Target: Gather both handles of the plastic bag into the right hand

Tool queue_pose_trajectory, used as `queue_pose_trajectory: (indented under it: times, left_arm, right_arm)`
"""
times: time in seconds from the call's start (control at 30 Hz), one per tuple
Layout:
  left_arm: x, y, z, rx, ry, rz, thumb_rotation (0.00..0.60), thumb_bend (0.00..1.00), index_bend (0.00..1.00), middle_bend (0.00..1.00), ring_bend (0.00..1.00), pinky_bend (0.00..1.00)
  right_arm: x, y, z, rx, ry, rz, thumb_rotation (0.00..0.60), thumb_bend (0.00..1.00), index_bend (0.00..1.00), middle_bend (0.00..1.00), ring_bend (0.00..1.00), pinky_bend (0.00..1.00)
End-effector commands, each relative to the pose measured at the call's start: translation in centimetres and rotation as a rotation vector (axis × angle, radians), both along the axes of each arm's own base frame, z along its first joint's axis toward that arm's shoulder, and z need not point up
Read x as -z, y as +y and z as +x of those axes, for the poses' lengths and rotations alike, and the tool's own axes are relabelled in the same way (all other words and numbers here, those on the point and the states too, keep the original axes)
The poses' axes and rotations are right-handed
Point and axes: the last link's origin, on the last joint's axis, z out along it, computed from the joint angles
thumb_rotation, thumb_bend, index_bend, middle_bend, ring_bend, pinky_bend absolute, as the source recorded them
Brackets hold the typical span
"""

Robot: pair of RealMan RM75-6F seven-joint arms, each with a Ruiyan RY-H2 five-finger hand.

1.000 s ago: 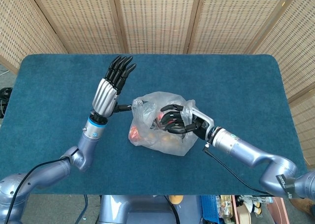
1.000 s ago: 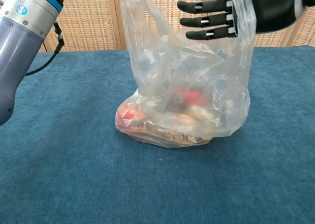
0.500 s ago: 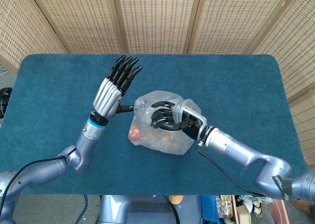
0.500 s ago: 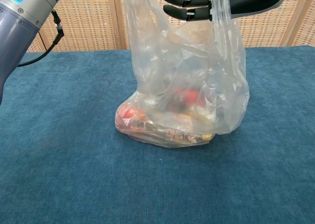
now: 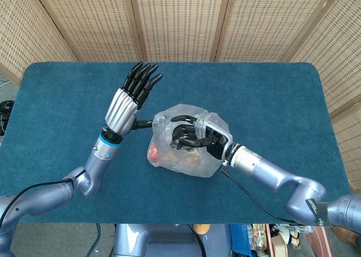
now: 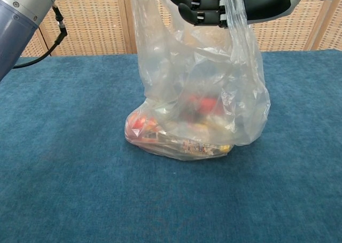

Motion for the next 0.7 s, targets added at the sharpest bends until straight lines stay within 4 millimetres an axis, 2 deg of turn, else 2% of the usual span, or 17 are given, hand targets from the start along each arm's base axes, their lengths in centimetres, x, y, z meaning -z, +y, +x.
queue_pose_trajectory:
  times: [0.03, 0.23, 0.7]
  left_arm:
    - [-0.1, -0.1, 0.2, -0.001, 0.009, -0.003, 0.600, 0.15, 0.00, 0.00, 0.00, 0.00]
    - [-0.5, -0.6, 1.0, 0.019, 0.021, 0.012, 0.600, 0.15, 0.00, 0.00, 0.00, 0.00]
    - [-0.7, -0.5, 1.7, 0.018, 0.050, 0.039, 0.600, 0.15, 0.00, 0.00, 0.00, 0.00]
  right_arm:
    - [0.2, -0.2, 0.0, 0.018, -0.014, -0.009, 0.600, 0.21, 0.30, 0.48, 0.39, 0.45]
    - [0.7, -0.4, -0.2, 0.027, 0.010, -0.030, 0.600, 0.23, 0.32, 0.48, 0.40, 0.38]
    - [1.2, 0.3, 0.2, 0.004, 0.022, -0.041, 0.600, 0.25, 0.34, 0.48, 0.41, 0.38]
